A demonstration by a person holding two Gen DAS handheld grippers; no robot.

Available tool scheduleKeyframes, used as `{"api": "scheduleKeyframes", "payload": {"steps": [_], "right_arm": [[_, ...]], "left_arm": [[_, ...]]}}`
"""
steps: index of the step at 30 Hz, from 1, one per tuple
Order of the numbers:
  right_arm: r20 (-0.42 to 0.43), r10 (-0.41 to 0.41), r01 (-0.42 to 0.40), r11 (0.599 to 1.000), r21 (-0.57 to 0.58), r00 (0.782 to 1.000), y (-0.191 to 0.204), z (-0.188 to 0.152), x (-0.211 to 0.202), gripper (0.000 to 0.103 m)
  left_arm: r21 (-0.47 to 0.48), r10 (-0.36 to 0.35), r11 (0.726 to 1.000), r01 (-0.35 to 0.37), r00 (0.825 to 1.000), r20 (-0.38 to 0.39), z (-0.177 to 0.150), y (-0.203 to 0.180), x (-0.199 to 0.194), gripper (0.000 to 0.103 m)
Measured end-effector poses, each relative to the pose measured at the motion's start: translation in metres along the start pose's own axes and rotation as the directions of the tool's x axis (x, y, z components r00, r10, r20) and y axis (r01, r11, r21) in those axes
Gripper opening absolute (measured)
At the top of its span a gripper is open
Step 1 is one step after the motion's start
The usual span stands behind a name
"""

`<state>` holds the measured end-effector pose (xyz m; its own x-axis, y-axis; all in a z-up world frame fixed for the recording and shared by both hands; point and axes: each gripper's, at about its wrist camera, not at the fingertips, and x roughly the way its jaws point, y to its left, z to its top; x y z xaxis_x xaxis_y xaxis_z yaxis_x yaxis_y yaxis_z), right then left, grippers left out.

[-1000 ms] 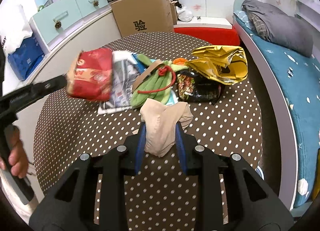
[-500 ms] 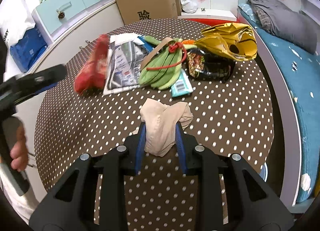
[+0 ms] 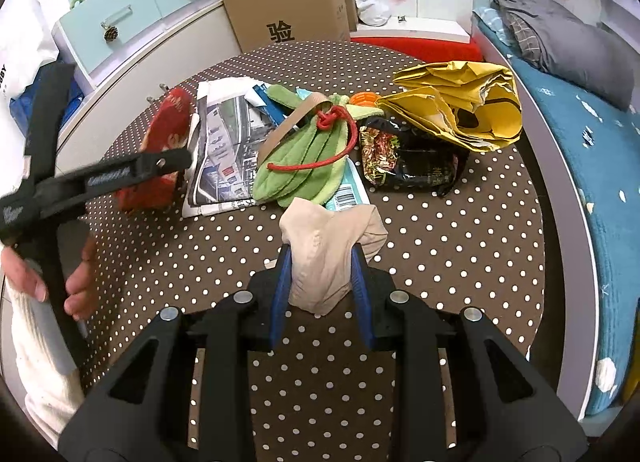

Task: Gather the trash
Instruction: 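Grasp the red bread bag with the left gripper while the right holds the beige cloth, then carry the red bag and beige cloth over the bucket with both tools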

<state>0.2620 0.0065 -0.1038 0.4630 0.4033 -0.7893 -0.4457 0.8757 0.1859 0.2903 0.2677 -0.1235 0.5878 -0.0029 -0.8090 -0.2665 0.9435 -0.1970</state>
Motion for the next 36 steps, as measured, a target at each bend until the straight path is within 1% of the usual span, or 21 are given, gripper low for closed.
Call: {"api": "scheduleKeyframes", "payload": {"steps": [8,16,19,25,27,33,36], "right_arm": [[0.023,-0.006,0.006,1.000,0.002,1.000,0.004,-0.011,-0.018,0.029],[0.053,-0.011,0.010,1.000,0.021,0.999,0.000,-0.030,-0.047,0.029],[0.062,-0.020,0.019,0.999,0.029,0.998,-0.005,-0.037,-0.056,0.029],[0.082,-0.048,0.043,0.997,0.062,0.995,-0.024,-0.051,-0.076,0.029],[0.089,-0.059,0.052,0.996,0.078,0.994,-0.032,-0.054,-0.081,0.029],[0.098,-0.101,0.087,0.986,0.140,0.990,-0.064,-0.068,-0.096,0.029],[0.098,-0.121,0.103,0.979,0.174,0.988,-0.080,-0.076,-0.102,0.029]], "left_arm": [[0.028,0.000,1.000,-0.001,1.000,0.021,-0.039,-0.004,-0.039,0.081],[0.061,-0.034,0.998,0.032,0.999,0.035,-0.068,-0.031,-0.062,0.081],[0.082,-0.034,0.996,0.031,0.999,0.035,-0.075,-0.046,-0.065,0.081],[0.135,-0.080,0.988,0.077,0.997,0.020,-0.080,-0.077,-0.064,0.081],[0.157,-0.083,0.984,0.080,0.996,0.017,-0.084,-0.088,-0.064,0.081],[0.228,-0.110,0.968,0.106,0.994,0.001,-0.093,-0.131,-0.062,0.081],[0.261,-0.134,0.956,0.133,0.991,-0.012,-0.100,-0.155,-0.060,0.081]]}}
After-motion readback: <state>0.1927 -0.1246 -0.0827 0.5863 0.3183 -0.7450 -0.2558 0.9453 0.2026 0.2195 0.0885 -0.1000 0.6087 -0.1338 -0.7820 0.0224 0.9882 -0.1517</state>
